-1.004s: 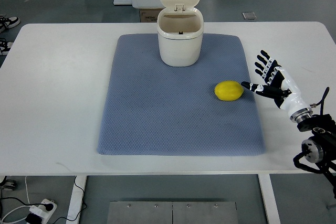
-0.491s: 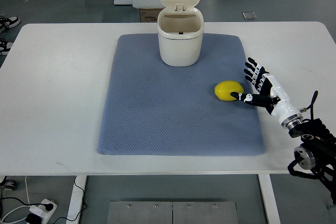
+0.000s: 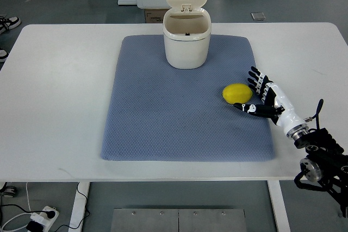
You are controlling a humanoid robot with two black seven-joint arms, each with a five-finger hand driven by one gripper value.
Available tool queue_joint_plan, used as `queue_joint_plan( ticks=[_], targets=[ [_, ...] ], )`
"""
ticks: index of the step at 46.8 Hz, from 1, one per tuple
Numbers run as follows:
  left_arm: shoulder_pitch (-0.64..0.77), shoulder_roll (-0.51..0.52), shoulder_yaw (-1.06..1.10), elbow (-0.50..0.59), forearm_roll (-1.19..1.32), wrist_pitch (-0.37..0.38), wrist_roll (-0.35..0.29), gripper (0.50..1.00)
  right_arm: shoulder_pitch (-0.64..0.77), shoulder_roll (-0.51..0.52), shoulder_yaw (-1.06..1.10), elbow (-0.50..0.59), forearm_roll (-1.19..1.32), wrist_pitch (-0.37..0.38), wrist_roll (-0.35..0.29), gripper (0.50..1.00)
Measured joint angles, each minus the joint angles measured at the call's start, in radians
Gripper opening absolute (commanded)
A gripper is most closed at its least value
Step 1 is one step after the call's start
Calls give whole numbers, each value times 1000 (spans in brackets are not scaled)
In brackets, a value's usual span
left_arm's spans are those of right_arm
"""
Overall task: Put lemon in trash with right hand
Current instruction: 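Close the right hand's fingers around the yellow lemon, then lift the lemon with the right hand toward the bin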
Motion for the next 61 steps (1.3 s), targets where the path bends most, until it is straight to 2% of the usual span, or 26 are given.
queue_joint_plan(
  ticks=[9, 16, 26, 29, 32, 33, 34, 49, 61],
  targets=[
    [0, 0, 0, 0, 0, 0, 0, 1000, 0, 18, -12, -27, 0, -15, 0, 964],
    [0, 0, 0, 0, 0, 0, 0, 1000, 1, 23, -14, -36, 0, -17, 0, 901],
    [0, 0, 0, 0, 0, 0, 0, 1000, 0, 23, -14, -36, 0, -16, -1, 745],
    [0, 0, 0, 0, 0, 0, 0, 1000, 1, 23, -15, -36, 1, -16, -1, 665],
    [0, 0, 0, 0, 0, 0, 0, 1000, 1, 23, -15, -36, 1, -15, -1, 569],
    [0, 0, 0, 0, 0, 0, 0, 1000, 1, 23, -15, -35, 1, -14, -1, 523],
    [0, 0, 0, 0, 0, 0, 0, 1000, 1, 23, -15, -35, 1, -14, -1, 500],
    [0, 0, 0, 0, 0, 0, 0, 1000, 6, 27, 2, -33, 16, -16, -2, 500],
    [0, 0, 0, 0, 0, 0, 0, 1000, 64, 20, 17, -30, 17, -29, -1, 500]
  ],
)
